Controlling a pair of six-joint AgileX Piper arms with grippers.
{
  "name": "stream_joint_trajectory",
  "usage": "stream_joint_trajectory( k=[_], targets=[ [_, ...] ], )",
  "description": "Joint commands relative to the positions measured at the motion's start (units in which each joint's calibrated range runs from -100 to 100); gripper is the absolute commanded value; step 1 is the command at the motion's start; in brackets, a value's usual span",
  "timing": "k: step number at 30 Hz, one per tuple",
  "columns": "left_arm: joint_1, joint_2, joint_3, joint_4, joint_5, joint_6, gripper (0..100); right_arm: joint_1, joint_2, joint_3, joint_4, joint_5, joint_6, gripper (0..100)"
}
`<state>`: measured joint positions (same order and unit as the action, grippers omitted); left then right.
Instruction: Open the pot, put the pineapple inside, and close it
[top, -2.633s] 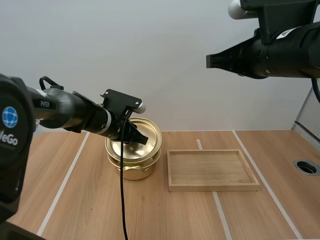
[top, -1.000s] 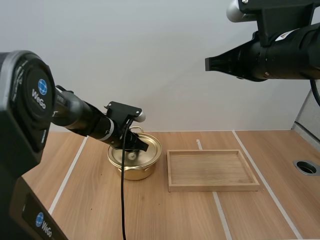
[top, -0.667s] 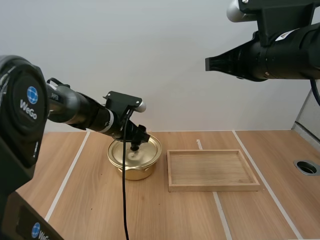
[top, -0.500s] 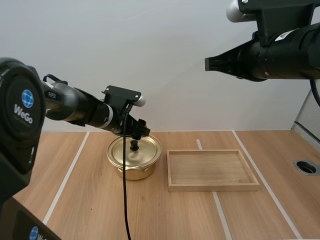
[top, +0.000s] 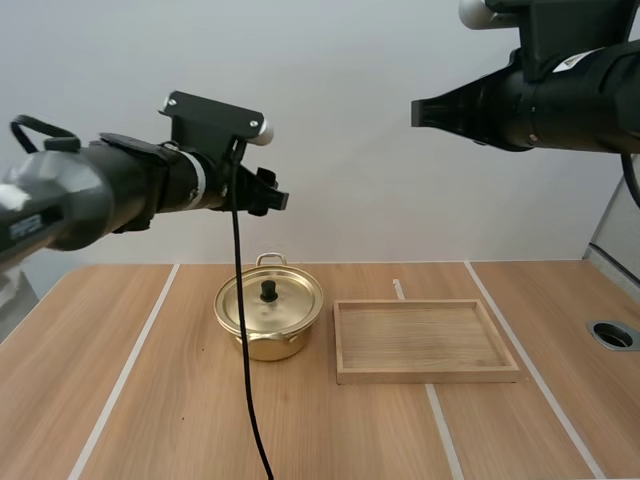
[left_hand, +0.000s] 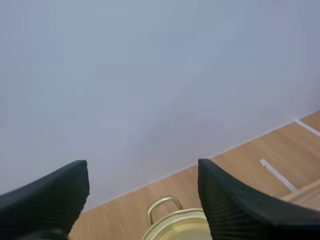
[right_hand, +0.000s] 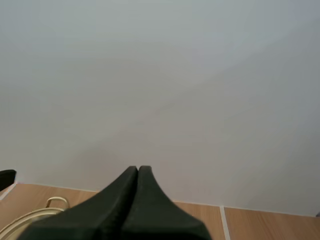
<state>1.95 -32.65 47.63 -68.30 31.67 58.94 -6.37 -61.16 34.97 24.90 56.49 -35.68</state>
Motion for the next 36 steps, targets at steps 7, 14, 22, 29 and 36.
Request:
stream_joint_trajectory(
  k=[7,14,22,29,36],
  targets=[
    [-0.11,-16.9,-0.6,-4.3,-10.8,0.1,100,-0.3,1.4,0.1,2.0,-9.0,-2.0,0],
    [-0.11,-26.8,-0.6,-5.3,-16.3,0.0,92,-0.3,1.6,0.1,6.1,-9.0,-2.0,0],
    [-0.11,-36.5,-0.5,-5.3,-22.4,0.0,70,-0.3,1.6,0.1,6.1,-9.0,-2.0,0],
    [-0.11,-44.4,-0.5,-4.8,-27.6,0.0,10,-0.3,1.6,0.1,6.1,-9.0,-2.0,0],
    [-0.11,-48.0,-0.2,-4.7,-27.9,-0.1,0,-0.3,1.6,0.1,6.1,-9.0,-2.0,0]
  ],
)
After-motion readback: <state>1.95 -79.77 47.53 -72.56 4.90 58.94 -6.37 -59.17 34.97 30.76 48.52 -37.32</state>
